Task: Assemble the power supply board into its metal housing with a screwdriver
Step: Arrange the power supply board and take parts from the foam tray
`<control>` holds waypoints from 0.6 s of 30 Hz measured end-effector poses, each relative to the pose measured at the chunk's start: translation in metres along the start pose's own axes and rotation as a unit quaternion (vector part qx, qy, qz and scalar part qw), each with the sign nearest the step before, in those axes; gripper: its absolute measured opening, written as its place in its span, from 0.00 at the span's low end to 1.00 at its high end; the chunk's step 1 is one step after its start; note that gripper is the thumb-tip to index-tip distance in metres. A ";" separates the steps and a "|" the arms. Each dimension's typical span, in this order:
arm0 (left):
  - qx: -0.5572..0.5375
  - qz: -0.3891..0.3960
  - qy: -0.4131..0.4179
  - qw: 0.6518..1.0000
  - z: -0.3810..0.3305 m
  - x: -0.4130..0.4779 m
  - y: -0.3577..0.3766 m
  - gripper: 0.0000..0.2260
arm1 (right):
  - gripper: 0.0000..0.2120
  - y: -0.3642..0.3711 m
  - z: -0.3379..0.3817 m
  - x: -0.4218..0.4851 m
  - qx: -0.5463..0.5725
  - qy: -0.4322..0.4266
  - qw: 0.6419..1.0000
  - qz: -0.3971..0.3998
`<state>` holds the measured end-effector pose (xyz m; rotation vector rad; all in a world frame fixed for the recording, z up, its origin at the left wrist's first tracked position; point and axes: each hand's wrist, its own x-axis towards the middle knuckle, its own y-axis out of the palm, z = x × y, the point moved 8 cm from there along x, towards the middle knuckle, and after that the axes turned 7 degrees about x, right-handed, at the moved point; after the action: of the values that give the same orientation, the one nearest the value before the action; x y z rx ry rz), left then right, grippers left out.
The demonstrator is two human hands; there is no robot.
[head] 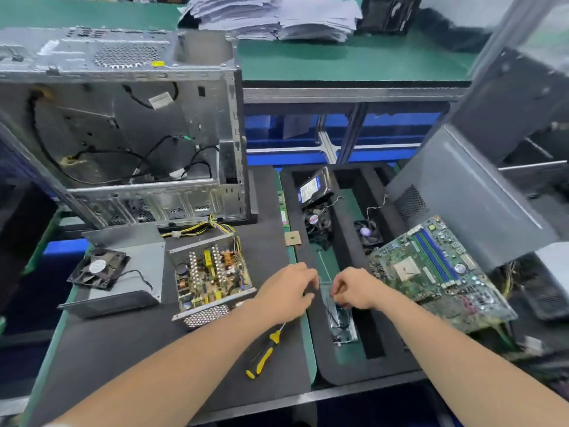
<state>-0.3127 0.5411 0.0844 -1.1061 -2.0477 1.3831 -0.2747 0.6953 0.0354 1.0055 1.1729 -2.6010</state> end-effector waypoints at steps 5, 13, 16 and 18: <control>-0.019 -0.003 -0.049 0.999 0.008 0.010 0.022 0.08 | 0.11 0.039 -0.021 -0.005 -0.099 0.014 0.993 0.058; -0.053 -0.043 -0.125 0.990 0.029 0.016 0.029 0.15 | 0.12 0.074 -0.039 0.012 -0.120 0.011 0.992 0.037; -0.068 -0.047 -0.137 0.987 0.033 0.017 0.028 0.13 | 0.10 0.076 -0.045 0.016 -0.109 0.007 0.994 0.014; -0.075 -0.045 -0.133 0.987 0.034 0.016 0.028 0.13 | 0.08 0.079 -0.048 0.016 -0.121 0.020 0.992 0.027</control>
<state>-0.3361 0.5401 0.0443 -0.9142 -2.3953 1.4151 -0.2335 0.6766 -0.0464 1.0253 1.4075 -2.3377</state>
